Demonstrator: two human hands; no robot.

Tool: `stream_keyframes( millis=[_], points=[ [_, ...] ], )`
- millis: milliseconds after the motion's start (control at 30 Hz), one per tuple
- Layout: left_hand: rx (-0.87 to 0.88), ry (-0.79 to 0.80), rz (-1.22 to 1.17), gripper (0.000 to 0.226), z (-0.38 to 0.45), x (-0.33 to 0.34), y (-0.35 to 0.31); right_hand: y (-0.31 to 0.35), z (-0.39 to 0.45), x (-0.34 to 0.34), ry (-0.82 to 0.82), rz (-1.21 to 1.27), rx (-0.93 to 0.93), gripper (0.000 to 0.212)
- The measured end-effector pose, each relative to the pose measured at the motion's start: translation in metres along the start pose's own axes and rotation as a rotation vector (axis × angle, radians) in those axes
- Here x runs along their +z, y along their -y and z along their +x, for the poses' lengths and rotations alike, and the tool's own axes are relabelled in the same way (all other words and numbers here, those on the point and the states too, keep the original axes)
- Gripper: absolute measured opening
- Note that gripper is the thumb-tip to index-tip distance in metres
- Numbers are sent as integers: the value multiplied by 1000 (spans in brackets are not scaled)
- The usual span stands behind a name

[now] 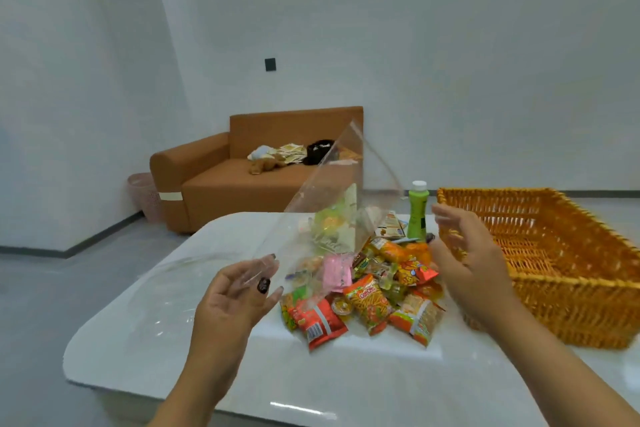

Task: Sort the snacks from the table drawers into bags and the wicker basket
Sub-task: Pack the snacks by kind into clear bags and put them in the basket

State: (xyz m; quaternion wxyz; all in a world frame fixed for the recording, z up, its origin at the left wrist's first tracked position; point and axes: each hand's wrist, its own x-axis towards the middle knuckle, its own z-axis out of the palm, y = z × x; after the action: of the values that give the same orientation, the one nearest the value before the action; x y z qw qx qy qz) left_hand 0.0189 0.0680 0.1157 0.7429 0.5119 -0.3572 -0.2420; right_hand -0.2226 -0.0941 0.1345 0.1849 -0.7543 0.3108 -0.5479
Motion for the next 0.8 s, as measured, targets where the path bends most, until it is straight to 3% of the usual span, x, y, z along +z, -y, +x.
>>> stream_keyframes(
  millis=[67, 200, 367, 600, 667, 733, 800],
  points=[
    [-1, 36, 32, 76, -3, -3, -3, 26, 22, -13, -5, 90, -4, 35],
    [-9, 91, 68, 98, -7, -7, -8, 65, 43, -23, 205, 233, -64, 31],
    [14, 186, 134, 30, -14, -6, -16, 76, 41, -31, 328, 269, -50, 31],
    [75, 175, 206, 22, -21, -9, -21, 72, 29, -28, 240, 212, -2, 28],
    [94, 154, 215, 22, -22, -10, -18, 69, 27, -31, 180, 180, -5, 43],
    [110, 118, 205, 22, -21, -11, -15, 67, 28, -38, 187, 113, -79, 53],
    [132, 73, 210, 20, -20, -10, -12, 65, 30, -45, 238, -13, -225, 47]
  ],
)
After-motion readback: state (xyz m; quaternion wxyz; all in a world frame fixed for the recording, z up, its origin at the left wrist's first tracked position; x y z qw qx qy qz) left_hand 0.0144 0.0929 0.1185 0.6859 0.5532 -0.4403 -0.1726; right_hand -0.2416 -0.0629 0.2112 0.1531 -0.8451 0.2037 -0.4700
